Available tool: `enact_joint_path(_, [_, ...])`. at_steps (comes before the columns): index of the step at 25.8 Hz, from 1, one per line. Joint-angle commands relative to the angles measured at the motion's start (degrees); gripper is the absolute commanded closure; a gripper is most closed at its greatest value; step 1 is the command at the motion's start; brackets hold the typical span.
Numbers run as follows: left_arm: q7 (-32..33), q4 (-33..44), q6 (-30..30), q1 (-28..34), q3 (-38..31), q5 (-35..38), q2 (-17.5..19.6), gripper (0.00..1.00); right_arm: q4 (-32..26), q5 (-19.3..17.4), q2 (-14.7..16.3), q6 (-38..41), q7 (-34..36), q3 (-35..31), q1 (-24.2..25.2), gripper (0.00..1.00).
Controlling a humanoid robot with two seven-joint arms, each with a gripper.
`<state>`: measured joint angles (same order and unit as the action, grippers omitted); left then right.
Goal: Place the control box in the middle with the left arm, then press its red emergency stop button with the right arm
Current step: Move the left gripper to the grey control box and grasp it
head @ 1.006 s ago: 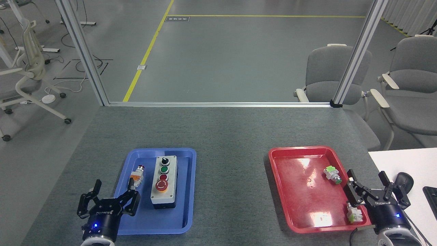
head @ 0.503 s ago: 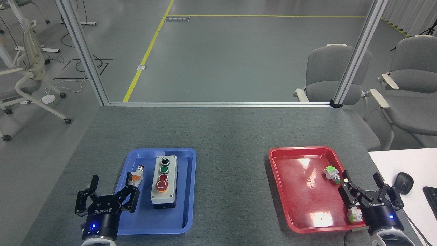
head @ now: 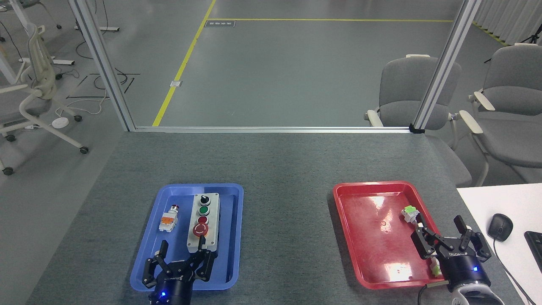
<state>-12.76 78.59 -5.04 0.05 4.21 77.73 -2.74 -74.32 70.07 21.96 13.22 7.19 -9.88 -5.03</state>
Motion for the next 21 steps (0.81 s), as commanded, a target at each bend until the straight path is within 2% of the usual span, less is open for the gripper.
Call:
enact_joint_path(1, [-0.2, -4.4, -0.8, -0.5, 1.0, 0.1, -1.1, 0.01, 0.0, 0.4, -0.2, 0.0, 0.0, 0.0, -0.1, 0.02])
enact_joint_path(7, [-0.3, -10.0, -2.0, -4.4, 1.0, 0.1, -1.1, 0.01, 0.0, 0.7, -0.2, 0.0, 0.0, 0.0, -0.2, 0.02])
enact_joint_path(21, [-0.2, -12.1, -2.3, -6.6, 1.0, 0.0, -2.0, 0.01, 0.0, 0.8, -0.2, -0.8, 0.0, 0.1, -0.2, 0.02])
